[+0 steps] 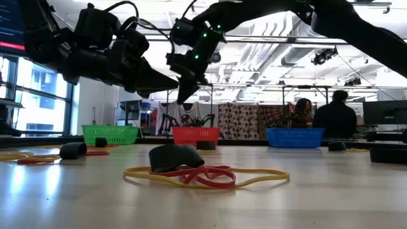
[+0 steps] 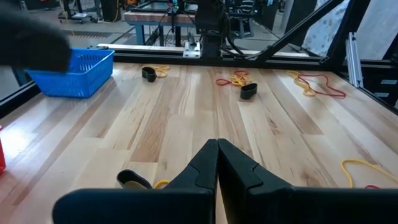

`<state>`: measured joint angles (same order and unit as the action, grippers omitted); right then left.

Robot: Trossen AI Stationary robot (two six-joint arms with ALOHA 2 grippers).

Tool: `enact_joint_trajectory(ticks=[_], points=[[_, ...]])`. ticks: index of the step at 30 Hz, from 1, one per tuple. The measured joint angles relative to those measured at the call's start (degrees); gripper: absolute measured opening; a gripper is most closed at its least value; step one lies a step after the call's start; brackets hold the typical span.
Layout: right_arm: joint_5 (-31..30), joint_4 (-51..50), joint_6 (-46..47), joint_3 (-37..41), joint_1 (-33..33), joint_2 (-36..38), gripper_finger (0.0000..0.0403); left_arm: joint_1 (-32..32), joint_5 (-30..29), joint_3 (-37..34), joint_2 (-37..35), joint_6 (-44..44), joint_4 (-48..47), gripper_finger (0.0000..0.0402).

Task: Sort rubber bands into baskets
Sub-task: Put the yellow rubber band into the blue bin

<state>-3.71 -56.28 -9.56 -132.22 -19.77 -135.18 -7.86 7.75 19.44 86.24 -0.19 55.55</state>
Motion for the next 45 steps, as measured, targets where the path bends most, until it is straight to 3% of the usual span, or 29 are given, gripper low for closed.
enact_joint_trajectory(ticks=[10, 12, 16, 23, 30, 36, 45], points=[[-2.27, -2.89, 0.05, 0.21, 1.81, 1.68, 0.0, -0.07, 0.02, 0.02, 0.0, -0.2, -0.33, 0.0], [-2.55, -0.27, 0.15, 3.18, 2.28, 2.68, 0.0, -0.04, 0.02, 0.02, 0.0, -0.17, -0.39, 0.0], [-4.42, 9.17, 2.25, 18.94, 2.58, 9.92, 0.0, -0.05, 0.02, 0.02, 0.0, -0.1, -0.43, 0.0], [-5.25, 34.98, 8.53, 53.3, 2.58, 32.32, 0.0, -0.96, 0.02, 0.02, 0.0, 0.73, 0.13, 0.0], [-7.0, 49.76, 13.79, 75.62, 2.58, 48.66, 0.0, -1.51, 0.0, 0.02, 0.0, 0.44, 0.09, 0.0], [-6.04, 55.38, 14.0, 85.05, 2.58, 55.18, 0.0, -1.51, 0.02, 0.01, 0.0, 0.42, 0.0, 0.0], [-4.51, 55.49, 12.32, 87.12, 2.58, 56.53, 0.0, -1.51, -0.84, 0.02, 0.0, 0.61, -0.02, 0.0]])
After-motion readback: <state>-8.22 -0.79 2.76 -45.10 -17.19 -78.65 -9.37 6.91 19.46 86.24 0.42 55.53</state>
